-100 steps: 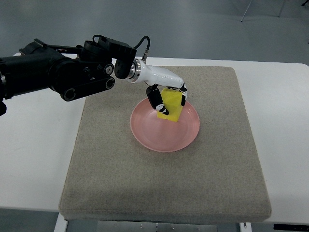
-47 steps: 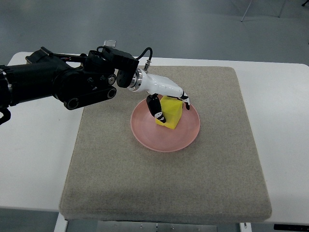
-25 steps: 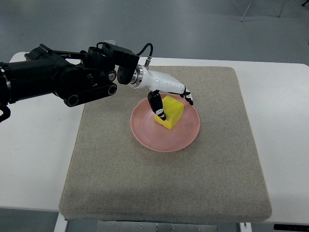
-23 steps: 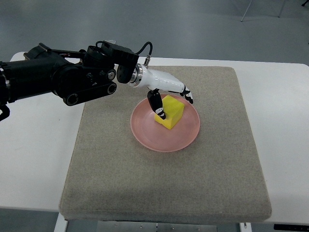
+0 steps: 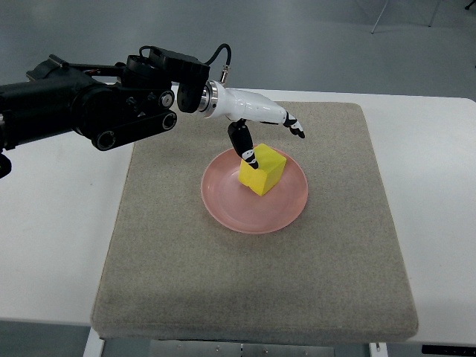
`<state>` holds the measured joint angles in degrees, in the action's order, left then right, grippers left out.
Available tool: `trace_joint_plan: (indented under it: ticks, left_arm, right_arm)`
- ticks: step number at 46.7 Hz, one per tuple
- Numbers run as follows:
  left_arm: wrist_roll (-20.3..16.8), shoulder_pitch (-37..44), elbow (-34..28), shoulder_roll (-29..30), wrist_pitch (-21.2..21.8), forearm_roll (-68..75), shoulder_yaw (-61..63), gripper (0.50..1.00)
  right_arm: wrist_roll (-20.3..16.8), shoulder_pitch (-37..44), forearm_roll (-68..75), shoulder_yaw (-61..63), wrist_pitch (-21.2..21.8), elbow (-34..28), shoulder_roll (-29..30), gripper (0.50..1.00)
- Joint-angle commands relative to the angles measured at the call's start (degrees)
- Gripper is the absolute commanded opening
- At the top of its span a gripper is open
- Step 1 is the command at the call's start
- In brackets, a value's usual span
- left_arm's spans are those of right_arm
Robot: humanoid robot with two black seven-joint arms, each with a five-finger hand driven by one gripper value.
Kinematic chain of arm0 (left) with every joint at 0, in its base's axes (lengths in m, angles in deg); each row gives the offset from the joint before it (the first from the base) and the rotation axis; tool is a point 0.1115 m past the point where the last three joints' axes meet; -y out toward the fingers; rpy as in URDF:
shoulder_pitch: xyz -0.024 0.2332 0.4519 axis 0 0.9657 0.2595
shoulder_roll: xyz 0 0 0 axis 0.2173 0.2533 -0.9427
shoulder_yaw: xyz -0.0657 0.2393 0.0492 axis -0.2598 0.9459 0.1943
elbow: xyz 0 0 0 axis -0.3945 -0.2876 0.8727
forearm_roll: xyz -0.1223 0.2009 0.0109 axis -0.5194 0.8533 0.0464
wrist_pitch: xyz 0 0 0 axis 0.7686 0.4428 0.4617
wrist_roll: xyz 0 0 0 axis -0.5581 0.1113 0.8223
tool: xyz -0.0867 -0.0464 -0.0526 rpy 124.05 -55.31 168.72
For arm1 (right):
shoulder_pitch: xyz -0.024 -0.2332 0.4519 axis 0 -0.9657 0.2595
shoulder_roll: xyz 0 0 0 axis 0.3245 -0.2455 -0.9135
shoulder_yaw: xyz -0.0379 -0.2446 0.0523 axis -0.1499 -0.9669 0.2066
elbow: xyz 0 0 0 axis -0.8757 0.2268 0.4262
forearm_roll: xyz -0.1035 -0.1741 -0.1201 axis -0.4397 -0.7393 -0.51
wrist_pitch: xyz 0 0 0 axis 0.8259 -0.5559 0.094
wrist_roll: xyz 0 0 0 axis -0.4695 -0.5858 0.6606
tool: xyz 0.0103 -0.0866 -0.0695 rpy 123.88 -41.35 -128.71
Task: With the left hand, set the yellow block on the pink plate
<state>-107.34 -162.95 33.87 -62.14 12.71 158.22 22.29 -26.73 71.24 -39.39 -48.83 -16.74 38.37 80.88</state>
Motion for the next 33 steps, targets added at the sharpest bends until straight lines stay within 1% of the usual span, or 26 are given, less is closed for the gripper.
trace_joint_plan:
  ticks: [1, 14, 17, 23, 29, 33]
  left_arm:
    - [-0.01, -0.02, -0.02, 0.67, 0.01, -0.11, -0.11, 0.926]
    - [-0.01, -0.02, -0.54, 3.48, -0.08, -0.11, -2.04, 0.932]
    - [-0.01, 0.16, -1.51, 3.75, 0.18, -0.28, -2.21, 0.934]
    - [-0.01, 1.21, -5.81, 3.83, 1.15, -0.81, -2.3, 0.934]
    - [-0.01, 1.56, -12.4, 3.66, 1.5, -2.04, -2.92, 0.934]
    - [-0.01, 2.97, -15.65, 3.48, 3.17, -3.62, -3.71, 0.934]
  right_arm:
    - [-0.05, 0.0, 0.0, -0.06, 0.0, 0.0, 0.0, 0.924]
    - [0.04, 0.0, 0.0, 0.02, 0.0, 0.0, 0.0, 0.924]
    - [-0.05, 0.0, 0.0, -0.07, 0.0, 0.0, 0.0, 0.924]
    - [0.04, 0.0, 0.0, 0.02, 0.0, 0.0, 0.0, 0.924]
    - [-0.05, 0.0, 0.0, 0.02, 0.0, 0.0, 0.0, 0.924]
    - [0.04, 0.0, 0.0, 0.02, 0.0, 0.0, 0.0, 0.924]
